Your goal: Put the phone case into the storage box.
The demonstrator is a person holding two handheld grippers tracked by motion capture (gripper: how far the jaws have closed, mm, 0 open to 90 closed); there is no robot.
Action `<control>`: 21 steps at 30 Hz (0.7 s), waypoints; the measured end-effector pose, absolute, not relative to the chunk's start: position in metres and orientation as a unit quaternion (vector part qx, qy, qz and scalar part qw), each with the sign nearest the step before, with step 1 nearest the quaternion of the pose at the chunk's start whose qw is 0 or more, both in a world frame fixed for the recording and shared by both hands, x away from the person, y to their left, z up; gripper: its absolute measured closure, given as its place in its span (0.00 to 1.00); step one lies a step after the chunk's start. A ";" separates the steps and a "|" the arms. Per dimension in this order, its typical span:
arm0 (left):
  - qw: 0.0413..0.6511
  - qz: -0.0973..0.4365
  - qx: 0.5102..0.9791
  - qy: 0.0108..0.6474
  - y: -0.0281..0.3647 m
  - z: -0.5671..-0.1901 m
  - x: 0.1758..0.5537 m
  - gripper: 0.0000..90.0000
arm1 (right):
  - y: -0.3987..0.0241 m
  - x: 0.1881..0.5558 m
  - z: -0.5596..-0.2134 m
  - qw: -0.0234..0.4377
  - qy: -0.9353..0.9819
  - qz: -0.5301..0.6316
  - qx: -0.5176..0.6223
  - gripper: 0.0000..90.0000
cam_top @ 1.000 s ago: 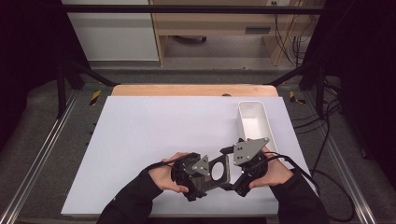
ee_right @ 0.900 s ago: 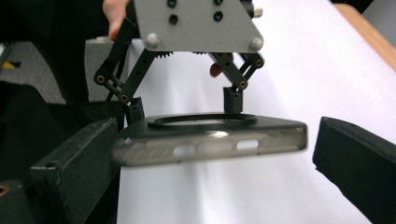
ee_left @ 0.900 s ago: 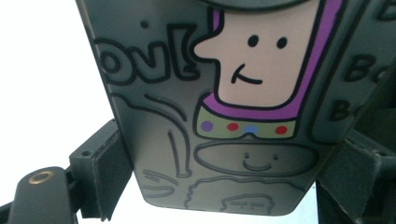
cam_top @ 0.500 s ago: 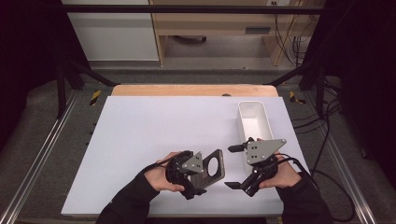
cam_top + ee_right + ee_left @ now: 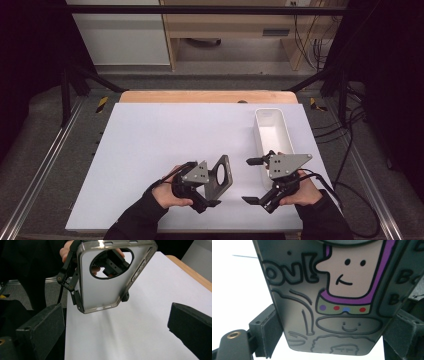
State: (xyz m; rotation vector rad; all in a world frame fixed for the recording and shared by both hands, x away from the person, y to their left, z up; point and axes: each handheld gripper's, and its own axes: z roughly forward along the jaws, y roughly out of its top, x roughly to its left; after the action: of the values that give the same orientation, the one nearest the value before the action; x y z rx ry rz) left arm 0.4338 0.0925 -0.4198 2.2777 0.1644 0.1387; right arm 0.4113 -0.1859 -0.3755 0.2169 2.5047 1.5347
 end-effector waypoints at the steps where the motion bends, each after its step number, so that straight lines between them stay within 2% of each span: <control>1: 0.418 0.055 0.904 0.067 0.093 -0.420 0.433 0.13 | -0.186 0.411 -0.376 0.098 0.845 0.521 0.074 0.02; 11: 0.450 0.048 0.890 0.065 0.092 -0.417 0.430 0.13 | -0.181 0.410 -0.378 0.091 0.840 0.530 0.073 0.01; 21: 0.451 0.043 0.890 0.051 0.083 -0.413 0.429 0.13 | -0.177 0.411 -0.378 0.084 0.838 0.535 0.068 0.02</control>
State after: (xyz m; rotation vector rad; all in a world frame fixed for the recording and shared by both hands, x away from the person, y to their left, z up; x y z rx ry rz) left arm 0.4291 0.0835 -0.4133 2.1987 0.1261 0.1051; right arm 0.4108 -0.1774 -0.3778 0.2029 2.4989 1.5968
